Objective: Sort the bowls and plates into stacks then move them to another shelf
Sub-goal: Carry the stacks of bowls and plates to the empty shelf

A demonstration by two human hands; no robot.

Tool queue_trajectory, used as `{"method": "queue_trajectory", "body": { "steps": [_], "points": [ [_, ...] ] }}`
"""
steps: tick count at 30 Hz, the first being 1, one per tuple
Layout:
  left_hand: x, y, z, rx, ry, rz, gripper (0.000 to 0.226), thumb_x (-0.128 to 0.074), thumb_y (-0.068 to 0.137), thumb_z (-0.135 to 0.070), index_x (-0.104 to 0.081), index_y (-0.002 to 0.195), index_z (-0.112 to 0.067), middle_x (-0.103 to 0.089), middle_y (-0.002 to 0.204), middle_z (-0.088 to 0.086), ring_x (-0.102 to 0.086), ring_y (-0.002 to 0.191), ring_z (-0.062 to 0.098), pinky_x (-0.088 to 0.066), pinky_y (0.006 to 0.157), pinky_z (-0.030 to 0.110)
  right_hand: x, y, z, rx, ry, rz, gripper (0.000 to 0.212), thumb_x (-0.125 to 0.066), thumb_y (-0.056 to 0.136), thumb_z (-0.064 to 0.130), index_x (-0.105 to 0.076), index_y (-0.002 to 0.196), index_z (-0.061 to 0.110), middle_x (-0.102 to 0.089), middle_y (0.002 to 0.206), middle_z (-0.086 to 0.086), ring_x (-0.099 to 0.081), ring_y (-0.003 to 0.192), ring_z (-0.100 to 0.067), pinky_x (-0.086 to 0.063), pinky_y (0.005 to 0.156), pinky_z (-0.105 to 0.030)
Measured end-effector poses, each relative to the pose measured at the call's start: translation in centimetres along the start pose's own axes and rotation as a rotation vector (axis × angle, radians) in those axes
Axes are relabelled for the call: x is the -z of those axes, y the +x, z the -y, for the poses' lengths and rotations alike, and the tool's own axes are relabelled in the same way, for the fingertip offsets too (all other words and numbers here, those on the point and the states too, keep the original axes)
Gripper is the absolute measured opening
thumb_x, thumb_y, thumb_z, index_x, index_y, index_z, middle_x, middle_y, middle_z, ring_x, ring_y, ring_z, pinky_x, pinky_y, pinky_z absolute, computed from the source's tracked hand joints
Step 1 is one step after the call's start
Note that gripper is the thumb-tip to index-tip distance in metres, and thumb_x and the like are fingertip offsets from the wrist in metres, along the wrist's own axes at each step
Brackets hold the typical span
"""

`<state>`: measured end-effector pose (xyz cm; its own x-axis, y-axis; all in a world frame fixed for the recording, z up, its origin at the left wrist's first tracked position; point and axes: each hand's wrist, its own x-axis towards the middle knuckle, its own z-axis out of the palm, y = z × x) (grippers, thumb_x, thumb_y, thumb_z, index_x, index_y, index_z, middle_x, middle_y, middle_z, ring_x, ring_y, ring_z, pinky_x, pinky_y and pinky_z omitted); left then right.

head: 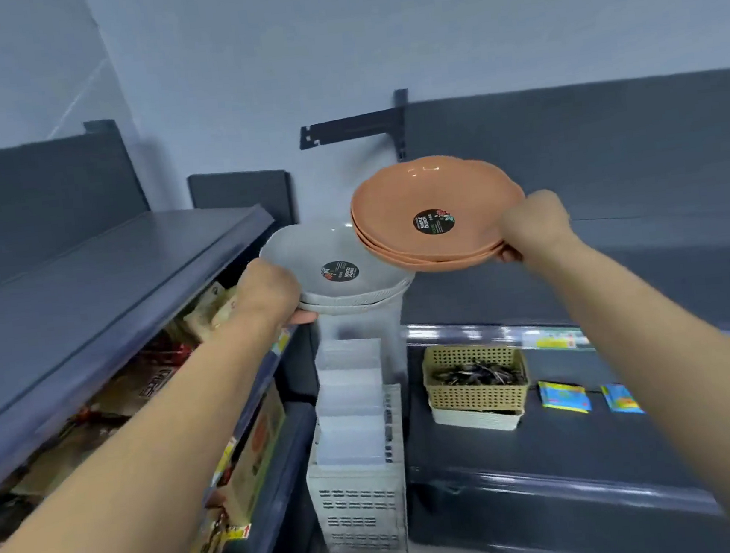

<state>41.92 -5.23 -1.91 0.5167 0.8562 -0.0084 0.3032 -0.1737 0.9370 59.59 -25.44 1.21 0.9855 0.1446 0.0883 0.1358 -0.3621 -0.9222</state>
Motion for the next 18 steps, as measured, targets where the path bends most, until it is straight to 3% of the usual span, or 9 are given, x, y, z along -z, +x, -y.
{"method": "queue_trajectory", "body": {
  "steps": [2, 7, 11, 18],
  "points": [
    [-5.1, 0.1, -1.4, -0.004, -0.012, 0.062, 0.027, -0.029, 0.091, 0.001, -0.051, 0.075, -0.006, -0.062, 0.057, 0.007, -0.059, 0.030, 0.020, -0.058, 0.059, 0.041, 4.1, 2.2, -2.0, -0.031, -0.014, -0.067, 0.013, -0.039, 0.081, -0.002, -0.049, 0.073, 0.003, -0.053, 0.062, -0.013, -0.049, 0.032, -0.021, -0.032, 0.025, -0.013],
    [-17.4, -0.9, -5.1, -0.046, -0.057, 0.210, 0.022, -0.029, 0.091, 0.002, -0.049, 0.096, -0.004, -0.056, 0.073, 0.005, -0.061, 0.036, 0.021, -0.051, 0.032, 0.023, 13.3, 8.5, -7.0, -0.110, -0.040, -0.219, 0.019, -0.042, 0.086, 0.002, -0.049, 0.069, 0.004, -0.058, 0.076, -0.017, -0.050, 0.040, -0.021, -0.031, 0.024, -0.013],
    [-26.3, -2.2, -7.7, -0.036, -0.117, 0.302, 0.020, -0.031, 0.093, 0.004, -0.049, 0.100, -0.005, -0.058, 0.092, 0.012, -0.060, 0.055, 0.025, -0.052, 0.031, 0.025, 19.4, 13.3, -10.8, -0.169, -0.085, -0.297, 0.015, -0.041, 0.081, -0.002, -0.055, 0.086, 0.000, -0.059, 0.079, -0.019, -0.050, 0.042, -0.023, -0.033, 0.026, -0.016],
    [-38.1, -3.0, -10.4, 0.036, -0.161, 0.425, 0.026, -0.034, 0.095, 0.002, -0.053, 0.110, -0.006, -0.062, 0.108, 0.018, -0.059, 0.059, 0.025, -0.052, 0.033, 0.028, 26.7, 19.3, -16.2, -0.276, -0.111, -0.389, 0.013, -0.047, 0.081, 0.002, -0.054, 0.070, 0.003, -0.055, 0.057, -0.014, -0.051, 0.042, -0.024, -0.040, 0.039, -0.028]
  ]
}}
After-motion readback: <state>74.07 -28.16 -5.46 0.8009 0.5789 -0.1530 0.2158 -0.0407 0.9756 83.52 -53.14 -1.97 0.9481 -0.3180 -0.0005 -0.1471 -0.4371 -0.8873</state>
